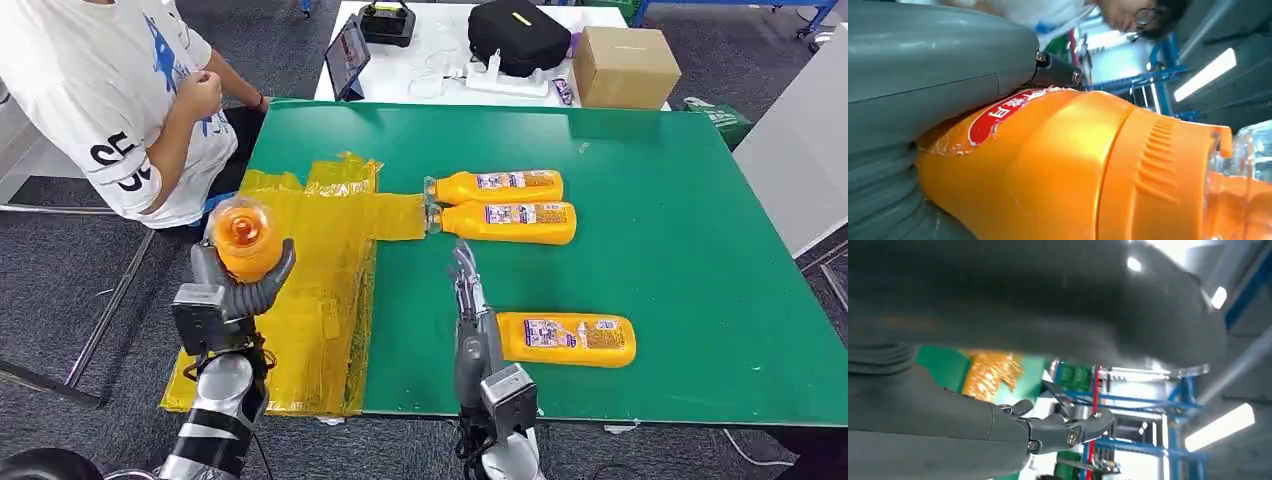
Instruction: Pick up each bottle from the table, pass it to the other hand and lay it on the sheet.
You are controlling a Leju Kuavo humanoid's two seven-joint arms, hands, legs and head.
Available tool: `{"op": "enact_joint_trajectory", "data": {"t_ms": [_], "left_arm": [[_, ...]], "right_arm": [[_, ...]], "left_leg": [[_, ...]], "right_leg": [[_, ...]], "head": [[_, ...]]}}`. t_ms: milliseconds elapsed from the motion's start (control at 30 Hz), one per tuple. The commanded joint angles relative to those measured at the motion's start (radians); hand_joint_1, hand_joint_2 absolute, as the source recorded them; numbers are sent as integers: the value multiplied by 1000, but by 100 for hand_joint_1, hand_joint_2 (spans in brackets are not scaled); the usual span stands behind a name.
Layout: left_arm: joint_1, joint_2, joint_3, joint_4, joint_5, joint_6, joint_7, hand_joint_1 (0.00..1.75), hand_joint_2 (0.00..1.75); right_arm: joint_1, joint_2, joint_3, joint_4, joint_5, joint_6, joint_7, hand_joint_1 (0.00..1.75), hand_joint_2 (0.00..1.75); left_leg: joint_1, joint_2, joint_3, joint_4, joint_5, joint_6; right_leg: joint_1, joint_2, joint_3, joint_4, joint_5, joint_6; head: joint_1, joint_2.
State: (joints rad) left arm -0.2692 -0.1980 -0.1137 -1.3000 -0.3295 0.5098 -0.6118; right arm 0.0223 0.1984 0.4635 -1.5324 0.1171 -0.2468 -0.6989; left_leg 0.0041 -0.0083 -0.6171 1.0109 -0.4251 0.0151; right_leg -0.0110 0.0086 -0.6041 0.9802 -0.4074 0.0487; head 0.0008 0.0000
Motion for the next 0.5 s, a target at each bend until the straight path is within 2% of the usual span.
{"op": "enact_joint_trajectory", "data": {"t_ms": [33,67,200,233,333,500], "left_arm": [[-235,123,15,512,-356,48,102,175,175],[-253,139,-15,582,-457,65,128,175,175],[-255,140,-15,601,-468,67,124,175,175],[-257,140,-20,603,-477,66,126,175,175],[-285,188,-122,683,-721,78,236,175,175],[-303,242,-197,784,-905,79,277,175,175]], "right_arm": [[-30,2,-55,-77,-63,-17,1,0,0],[-32,2,-58,-74,-66,-5,1,0,0],[-33,1,-59,-73,-65,-3,1,0,0],[-33,1,-58,-72,-64,-1,1,0,0],[-40,-2,-55,-57,-64,12,1,0,0],[-35,-4,-64,-47,-78,40,1,0,0]], "left_leg": [[0,-1,5,-2,0,-1],[0,-1,5,-2,0,-1],[0,1,3,-1,1,-1],[1,2,7,-1,-1,-2],[1,1,4,-1,0,-2],[1,2,4,0,0,-2]], "right_leg": [[0,-2,5,-1,0,-2],[0,-2,5,-1,0,-1],[0,0,2,0,0,-1],[1,0,7,-1,-1,-2],[1,-1,5,0,-1,-1],[1,0,4,0,0,-1]], "head": [[0,0],[0,0],[0,0],[0,0],[0,0],[0,0]]}}
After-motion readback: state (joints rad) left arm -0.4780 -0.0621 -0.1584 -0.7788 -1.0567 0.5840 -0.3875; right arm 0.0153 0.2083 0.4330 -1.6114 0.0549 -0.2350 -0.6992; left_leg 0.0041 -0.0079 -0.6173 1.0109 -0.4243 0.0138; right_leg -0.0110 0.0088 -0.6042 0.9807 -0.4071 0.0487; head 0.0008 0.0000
